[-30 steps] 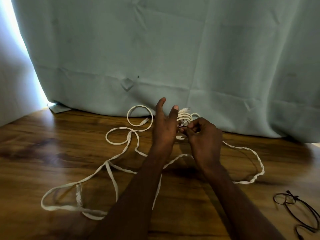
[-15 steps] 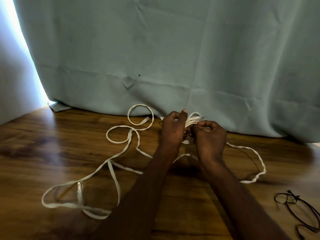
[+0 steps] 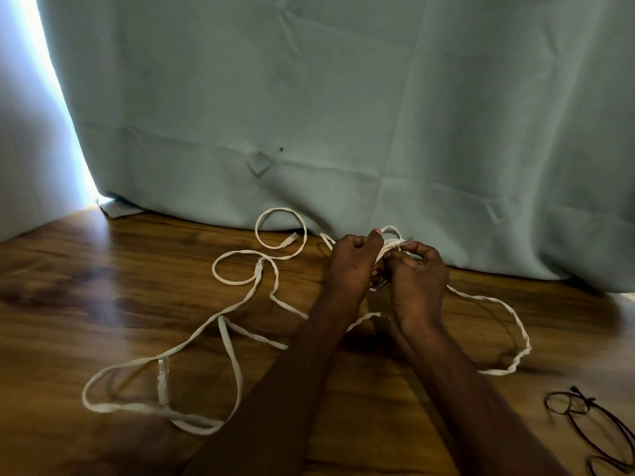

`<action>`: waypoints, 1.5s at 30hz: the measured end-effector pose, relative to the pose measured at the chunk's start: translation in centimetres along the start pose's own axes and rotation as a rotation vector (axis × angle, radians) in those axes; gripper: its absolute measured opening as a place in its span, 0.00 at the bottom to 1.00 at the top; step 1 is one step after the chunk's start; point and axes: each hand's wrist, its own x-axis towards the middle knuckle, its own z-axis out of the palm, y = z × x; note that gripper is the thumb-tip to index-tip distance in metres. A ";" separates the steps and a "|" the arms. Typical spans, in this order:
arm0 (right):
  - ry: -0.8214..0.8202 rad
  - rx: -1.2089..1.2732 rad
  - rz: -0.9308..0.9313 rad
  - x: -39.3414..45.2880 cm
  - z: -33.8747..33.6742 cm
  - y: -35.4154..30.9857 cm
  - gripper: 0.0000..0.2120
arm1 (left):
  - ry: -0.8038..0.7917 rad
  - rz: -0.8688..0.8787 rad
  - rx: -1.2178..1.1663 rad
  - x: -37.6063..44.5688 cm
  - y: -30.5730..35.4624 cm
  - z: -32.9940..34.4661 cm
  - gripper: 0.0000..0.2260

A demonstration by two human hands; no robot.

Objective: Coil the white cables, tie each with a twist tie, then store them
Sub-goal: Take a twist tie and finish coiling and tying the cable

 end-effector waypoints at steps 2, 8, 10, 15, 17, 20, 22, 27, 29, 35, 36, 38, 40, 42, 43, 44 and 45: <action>-0.010 0.016 0.002 -0.2 0.0 0.0 0.15 | -0.009 0.005 -0.027 -0.2 0.2 -0.1 0.15; -0.004 0.030 -0.061 -0.2 -0.1 0.7 0.16 | 0.007 -0.015 -0.031 -0.2 0.3 0.1 0.17; -0.008 0.044 -0.078 -0.2 -0.1 0.7 0.16 | 0.030 -0.025 -0.027 -0.1 0.3 0.3 0.18; -0.117 0.119 -0.073 -1.0 0.1 -0.6 0.16 | 0.114 0.051 -0.127 0.1 0.4 0.1 0.07; -0.179 0.092 -0.069 -1.2 0.3 -1.0 0.18 | 0.144 0.065 -0.168 0.2 0.5 -0.2 0.05; -0.266 0.050 -0.063 -1.1 0.3 -1.2 0.19 | 0.196 0.098 -0.208 0.6 0.4 -0.7 0.05; -0.313 -0.015 -0.096 -0.9 0.2 -1.1 0.20 | 0.224 0.086 -0.230 0.9 0.5 -0.9 0.08; -0.417 -0.146 -0.206 -0.3 -0.2 -0.8 0.22 | 0.209 0.047 -0.270 1.2 0.9 -1.5 0.11; -0.473 -0.212 -0.286 0.0 -0.5 -0.7 0.23 | 0.207 0.001 -0.317 1.2 1.1 -1.7 0.10; -0.422 -0.617 -0.692 0.3 -0.9 0.2 0.15 | 0.230 -0.071 -0.351 1.2 1.4 -1.9 0.10; -0.419 -0.639 -0.734 0.4 -0.9 0.4 0.13 | 0.235 -0.068 -0.342 1.2 1.3 -1.9 0.11; -0.421 -0.663 -0.787 0.6 -1.0 0.6 0.11 | 0.246 -0.065 -0.337 1.5 1.0 -1.9 0.12; -0.402 -0.703 -0.848 0.7 -1.1 0.6 0.11 | 0.255 -0.066 -0.345 1.7 0.8 -1.9 0.12; -0.384 -0.738 -0.900 0.8 -1.2 0.6 0.10 | 0.253 -0.062 -0.334 1.8 0.7 -1.9 0.12; -0.379 -0.746 -0.925 0.8 -1.3 0.6 0.11 | 0.249 -0.057 -0.326 1.8 0.7 -1.9 0.13; -0.376 -0.747 -0.948 0.9 -1.4 0.7 0.11 | 0.246 -0.054 -0.326 1.9 0.8 -1.9 0.13; -0.375 -0.744 -0.968 1.0 -1.4 0.7 0.11 | 0.245 -0.053 -0.330 1.9 0.8 -1.9 0.13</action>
